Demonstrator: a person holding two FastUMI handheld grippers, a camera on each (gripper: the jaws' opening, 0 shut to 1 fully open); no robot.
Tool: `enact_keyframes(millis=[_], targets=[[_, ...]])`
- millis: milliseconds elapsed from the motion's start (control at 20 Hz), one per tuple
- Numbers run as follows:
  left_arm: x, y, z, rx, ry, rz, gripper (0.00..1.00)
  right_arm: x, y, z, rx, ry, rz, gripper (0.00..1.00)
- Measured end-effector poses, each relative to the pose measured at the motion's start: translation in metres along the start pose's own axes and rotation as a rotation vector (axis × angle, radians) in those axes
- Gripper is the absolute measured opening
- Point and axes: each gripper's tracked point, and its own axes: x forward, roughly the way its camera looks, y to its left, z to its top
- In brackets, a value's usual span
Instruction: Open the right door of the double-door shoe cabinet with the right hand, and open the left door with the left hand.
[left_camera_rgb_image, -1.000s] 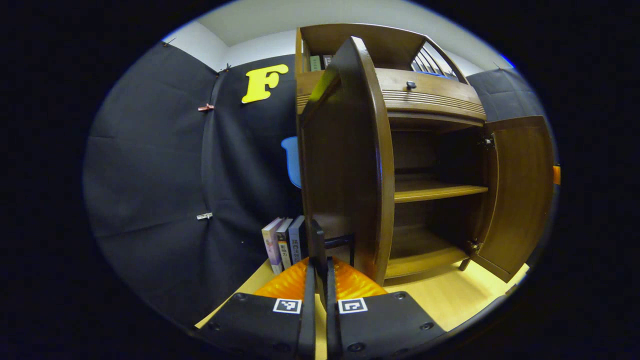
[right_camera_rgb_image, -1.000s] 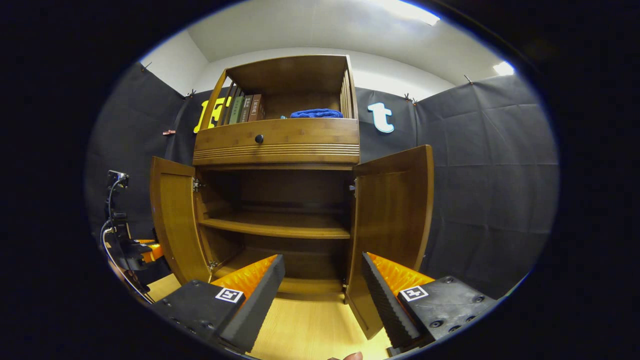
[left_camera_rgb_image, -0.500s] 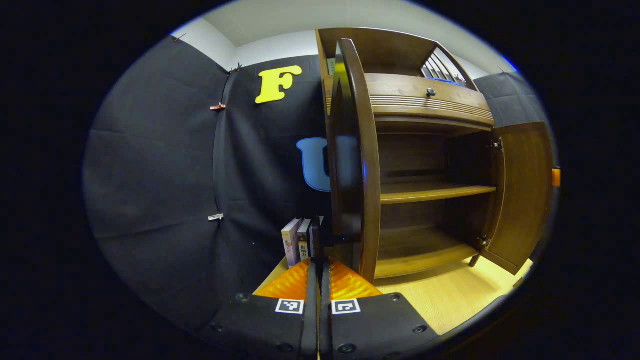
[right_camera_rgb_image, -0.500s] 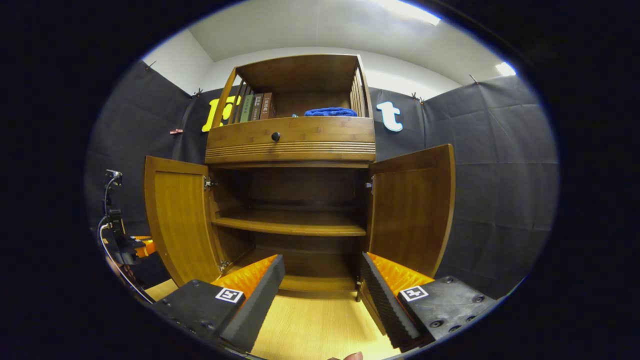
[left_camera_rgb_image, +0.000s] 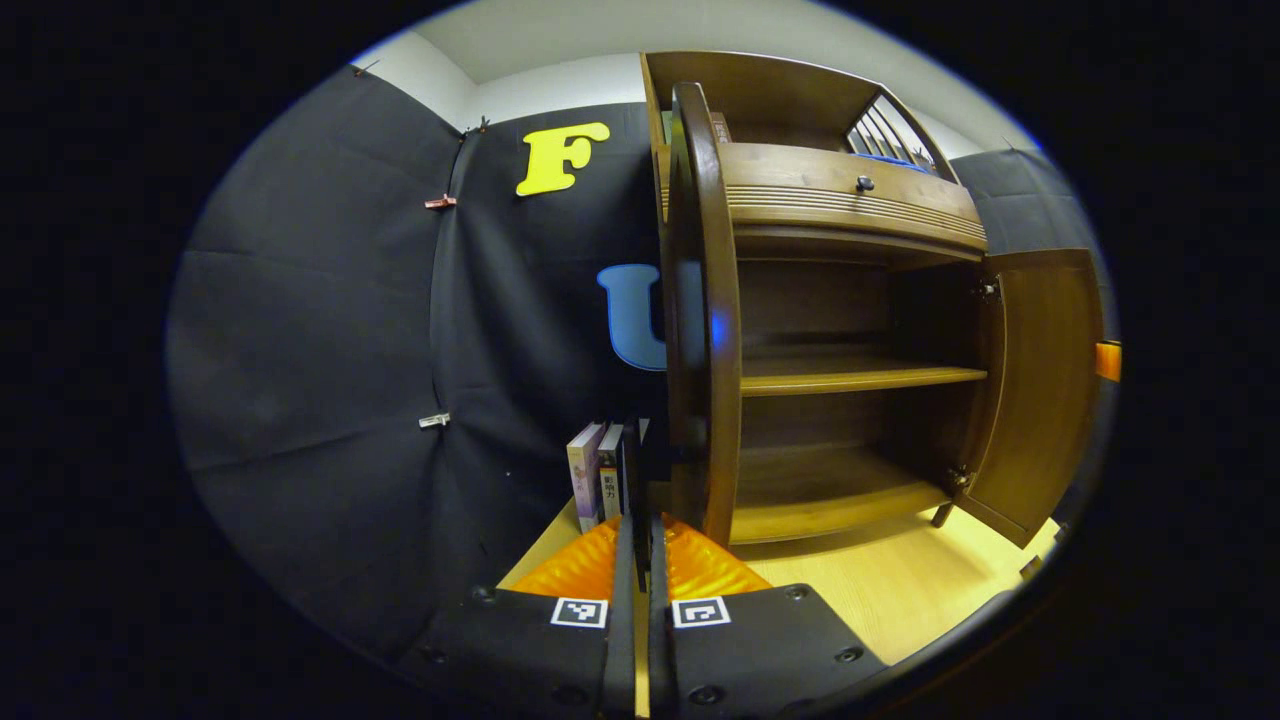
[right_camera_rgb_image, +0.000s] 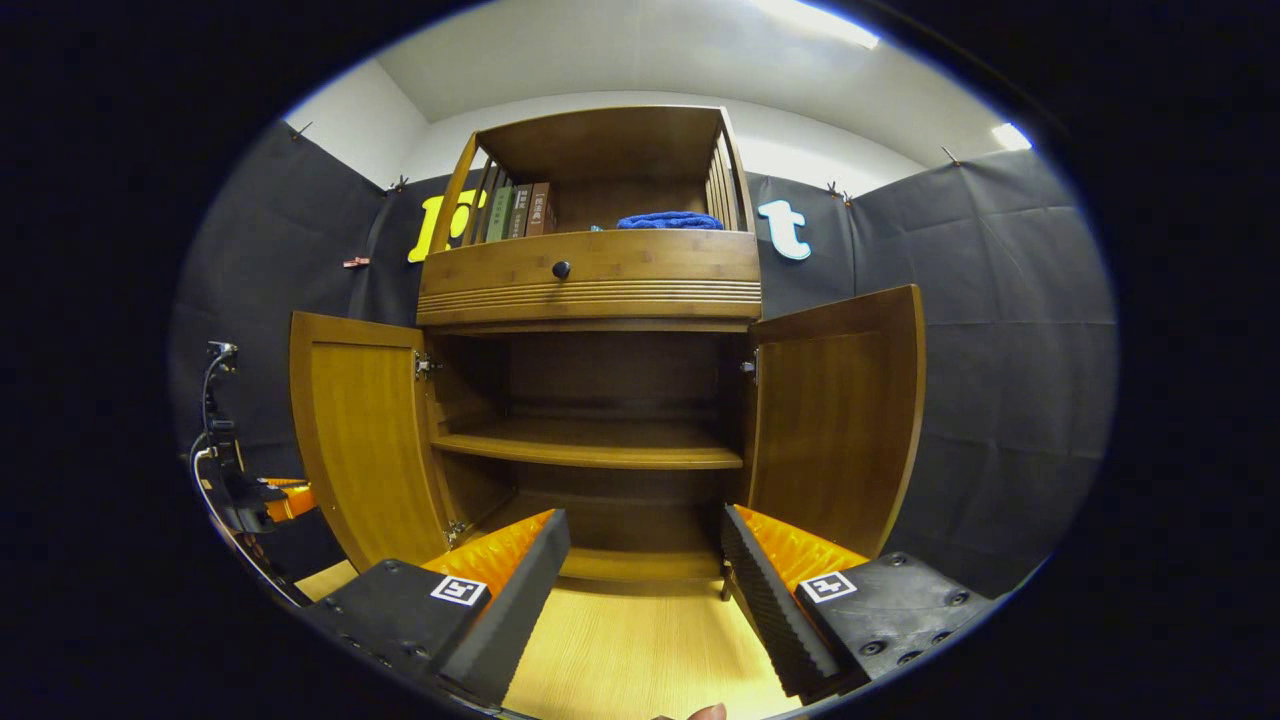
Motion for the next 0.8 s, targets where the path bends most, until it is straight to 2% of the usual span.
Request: enact_keyframes(millis=[300, 450, 600, 650, 800], targets=[[-0.033, -0.020, 0.005, 0.011, -0.021, -0.034, 0.10, 0.002, 0.002, 0.002, 0.014, -0.004, 0.012, 0.98], [-0.043, -0.039, 0.008, -0.025, -0.019, -0.064, 0.49, 0.002, 0.002, 0.003, 0.014, -0.009, 0.015, 0.98], [-0.051, -0.056, 0.018, -0.017, -0.041, -0.083, 0.87, 0.002, 0.004, 0.004, 0.014, -0.017, 0.023, 0.98], [-0.053, -0.064, 0.023, -0.014, -0.051, -0.093, 0.94, 0.003, 0.005, 0.004, 0.014, -0.019, 0.026, 0.98], [-0.059, -0.084, 0.037, 0.001, -0.077, -0.121, 0.94, 0.002, 0.007, 0.006, 0.017, -0.028, 0.027, 0.98]])
